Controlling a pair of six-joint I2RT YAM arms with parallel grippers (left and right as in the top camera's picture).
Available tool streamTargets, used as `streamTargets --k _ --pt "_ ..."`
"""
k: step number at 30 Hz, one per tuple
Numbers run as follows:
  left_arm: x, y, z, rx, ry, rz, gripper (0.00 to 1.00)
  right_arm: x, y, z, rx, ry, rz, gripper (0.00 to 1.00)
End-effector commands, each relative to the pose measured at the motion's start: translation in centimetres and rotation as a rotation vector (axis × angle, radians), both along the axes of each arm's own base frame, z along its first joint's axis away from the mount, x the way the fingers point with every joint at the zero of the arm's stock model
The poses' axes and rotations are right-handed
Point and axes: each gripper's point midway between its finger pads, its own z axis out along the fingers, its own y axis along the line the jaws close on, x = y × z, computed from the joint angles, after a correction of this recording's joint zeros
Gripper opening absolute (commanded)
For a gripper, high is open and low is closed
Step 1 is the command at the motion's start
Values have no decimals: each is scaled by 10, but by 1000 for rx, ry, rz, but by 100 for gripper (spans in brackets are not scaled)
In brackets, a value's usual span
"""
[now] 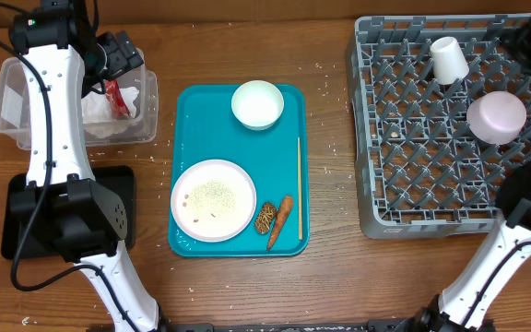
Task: Sort waste into correct bins and load items into the dishwasher
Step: 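Carry white cup to rack's back edge and set it down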
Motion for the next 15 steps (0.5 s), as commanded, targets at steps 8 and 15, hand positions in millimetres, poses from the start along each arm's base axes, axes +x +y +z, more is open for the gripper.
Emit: streamTargets --k 8,15 --pt "-1 -1 9 9 -20 11 100 49 100 7 -365 -25 42 10" --pt "-1 -1 9 9 -20 11 100 56 97 -33 -528 77 -66 8"
